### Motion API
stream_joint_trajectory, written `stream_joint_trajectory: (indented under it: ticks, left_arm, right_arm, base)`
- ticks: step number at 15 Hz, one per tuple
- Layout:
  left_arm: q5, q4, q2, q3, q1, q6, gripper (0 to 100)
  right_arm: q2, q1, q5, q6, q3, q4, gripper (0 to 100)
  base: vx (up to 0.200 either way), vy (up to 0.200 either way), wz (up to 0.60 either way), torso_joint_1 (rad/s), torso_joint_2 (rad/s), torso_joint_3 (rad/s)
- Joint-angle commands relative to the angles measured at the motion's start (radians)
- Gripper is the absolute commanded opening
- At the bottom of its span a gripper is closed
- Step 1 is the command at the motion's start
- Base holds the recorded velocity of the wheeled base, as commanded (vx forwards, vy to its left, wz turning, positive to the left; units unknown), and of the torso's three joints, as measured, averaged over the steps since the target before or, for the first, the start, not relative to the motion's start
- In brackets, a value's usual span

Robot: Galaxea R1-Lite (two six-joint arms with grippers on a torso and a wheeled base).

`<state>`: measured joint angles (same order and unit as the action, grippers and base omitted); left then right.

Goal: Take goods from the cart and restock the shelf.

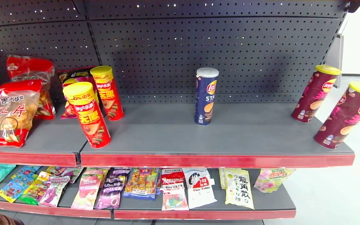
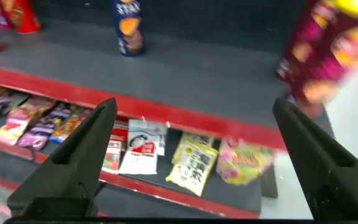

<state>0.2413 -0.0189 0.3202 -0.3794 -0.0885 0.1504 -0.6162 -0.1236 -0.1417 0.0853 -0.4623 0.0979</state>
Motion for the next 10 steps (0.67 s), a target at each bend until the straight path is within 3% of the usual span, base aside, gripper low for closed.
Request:
stream_joint_trajectory:
  ticks: [1, 5, 10]
  left_arm:
    - [-0.022, -0.001, 0.003, 0.000, 0.000, -0.006, 0]
    - [-0.051, -0.001, -0.003, -0.007, -0.002, -0.005, 0]
    - [-0.079, 0.001, -0.009, 0.000, 0.000, -0.005, 0]
  right_arm:
    - [-0.652, -0.191, -0.039, 0.019, -0.234, 0.276, 100]
    - [-0.849, -0.255, -0.041, -0.079, -0.366, 0.327, 100]
    - [-1.057, -0.251, -0.047, -0.095, -0.447, 0.473, 100]
  base:
    - [0.000, 0.000, 0.00, 0.000, 0.00, 0.000]
    - [0.000, 0.000, 0.00, 0.000, 0.00, 0.000]
    - [0.000, 0.000, 0.00, 0.000, 0.00, 0.000]
